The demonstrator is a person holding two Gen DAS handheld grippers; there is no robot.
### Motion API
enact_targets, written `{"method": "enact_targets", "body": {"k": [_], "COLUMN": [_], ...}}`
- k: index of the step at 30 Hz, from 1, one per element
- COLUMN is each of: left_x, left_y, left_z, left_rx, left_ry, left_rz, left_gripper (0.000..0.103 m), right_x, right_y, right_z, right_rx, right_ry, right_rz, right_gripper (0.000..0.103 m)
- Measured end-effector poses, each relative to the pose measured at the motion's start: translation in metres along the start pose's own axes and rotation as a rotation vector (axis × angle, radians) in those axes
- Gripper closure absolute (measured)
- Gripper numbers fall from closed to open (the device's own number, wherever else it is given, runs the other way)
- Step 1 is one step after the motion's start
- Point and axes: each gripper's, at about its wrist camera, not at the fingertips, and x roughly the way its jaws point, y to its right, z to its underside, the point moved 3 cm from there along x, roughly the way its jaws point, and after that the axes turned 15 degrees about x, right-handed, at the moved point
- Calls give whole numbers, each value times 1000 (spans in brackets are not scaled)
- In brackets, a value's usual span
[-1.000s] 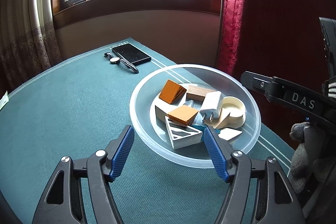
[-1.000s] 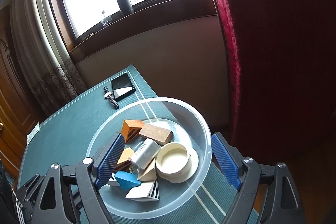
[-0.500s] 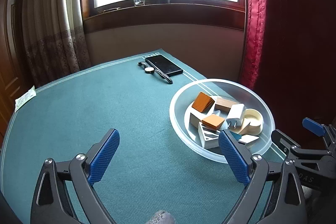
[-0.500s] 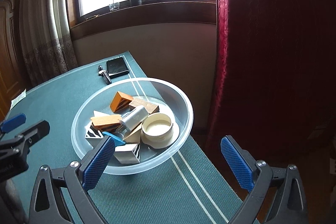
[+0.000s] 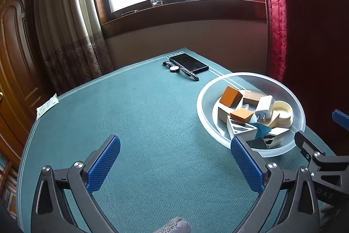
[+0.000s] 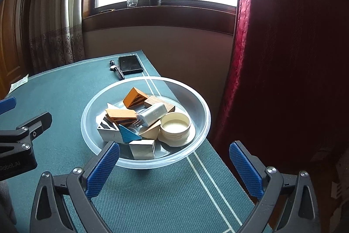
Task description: Organize rigid objects
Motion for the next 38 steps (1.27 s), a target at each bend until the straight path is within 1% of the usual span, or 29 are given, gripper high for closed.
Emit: {"method": "enact_targets", "body": {"k": [6, 15, 38], "left_x": [1, 3, 5], "left_y": [8, 12, 20], "left_z": [2, 3, 5], "left_rx": [23, 23, 51], "left_ry": [-1, -6, -20], "left_rz": [5, 56, 69], "left_gripper": [1, 1, 1], "right_x": [2, 4, 7], "right_y": [1, 2, 1], "right_z": [1, 2, 6], "right_rx": [10, 11, 8], "right_ry": [-4, -7, -27], "right_rz": [10, 15, 22], "right_gripper": [0, 0, 0]}}
